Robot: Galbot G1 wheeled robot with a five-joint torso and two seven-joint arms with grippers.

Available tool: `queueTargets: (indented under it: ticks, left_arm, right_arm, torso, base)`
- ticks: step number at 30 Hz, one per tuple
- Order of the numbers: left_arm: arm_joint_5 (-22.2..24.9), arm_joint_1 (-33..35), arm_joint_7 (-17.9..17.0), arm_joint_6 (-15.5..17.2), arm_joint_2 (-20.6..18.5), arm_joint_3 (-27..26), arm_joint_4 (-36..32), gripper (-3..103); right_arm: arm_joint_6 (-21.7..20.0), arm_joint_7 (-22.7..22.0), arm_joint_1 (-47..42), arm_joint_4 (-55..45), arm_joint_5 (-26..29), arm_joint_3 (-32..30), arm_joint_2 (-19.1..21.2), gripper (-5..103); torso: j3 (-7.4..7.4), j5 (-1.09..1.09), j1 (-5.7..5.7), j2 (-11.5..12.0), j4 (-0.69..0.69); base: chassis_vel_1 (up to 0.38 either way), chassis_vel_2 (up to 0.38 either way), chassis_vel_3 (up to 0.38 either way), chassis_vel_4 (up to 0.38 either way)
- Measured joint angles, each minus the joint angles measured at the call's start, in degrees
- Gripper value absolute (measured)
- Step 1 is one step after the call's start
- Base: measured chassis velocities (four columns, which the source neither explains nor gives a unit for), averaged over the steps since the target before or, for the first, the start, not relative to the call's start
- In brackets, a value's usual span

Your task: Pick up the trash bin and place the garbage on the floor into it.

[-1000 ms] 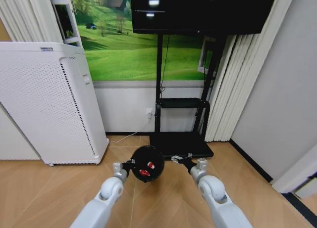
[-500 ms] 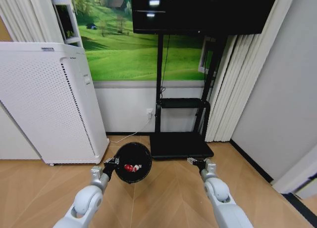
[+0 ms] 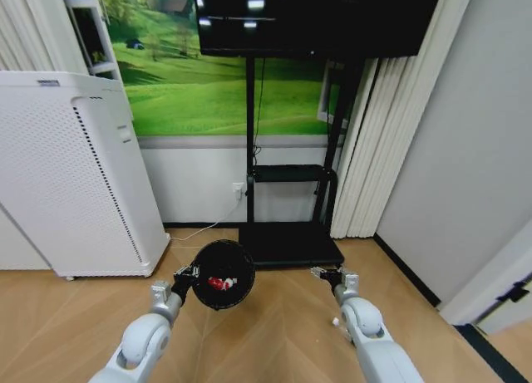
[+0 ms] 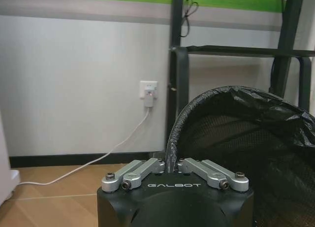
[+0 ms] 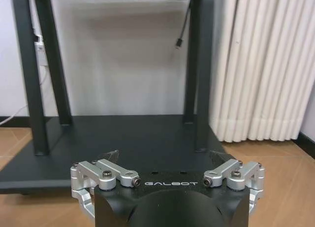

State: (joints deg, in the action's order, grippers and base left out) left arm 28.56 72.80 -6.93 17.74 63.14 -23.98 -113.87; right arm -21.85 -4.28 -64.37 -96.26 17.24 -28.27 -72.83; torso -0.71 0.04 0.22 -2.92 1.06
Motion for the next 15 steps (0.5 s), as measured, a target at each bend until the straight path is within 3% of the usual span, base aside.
queueTargets:
  ticks: [9, 11, 15]
  left_arm:
    - [-0.01, 0.01, -0.30, -0.01, 0.24, 0.13, 0.19, 4]
    - [0.02, 0.11, -0.93, -0.04, 0.28, 0.06, 0.18, 4]
    - [0.13, 0.00, -1.12, -0.04, 0.33, 0.06, 0.18, 4]
  right_arm:
    - [1.13, 0.39, 0.12, 1.63, -2.04, 1.07, -0.02, 100]
    - [3.37, 1.95, -0.10, 2.73, -2.69, 1.35, 0.08, 100]
    - [2.32, 4.19, -0.48, 3.62, -2.97, 1.24, 0.75, 100]
  torso:
    - [-0.01, 0.00, 0.01, 0.00, -0.01]
    - [0.00, -0.05, 0.01, 0.00, -0.02]
    - [-0.01, 0.02, 0.01, 0.00, 0.01]
  base:
    - [-0.324, -0.324, 0.329, 0.331]
    - [-0.344, -0.365, 0.345, 0.363]
    - [-0.273, -0.330, 0.288, 0.303]
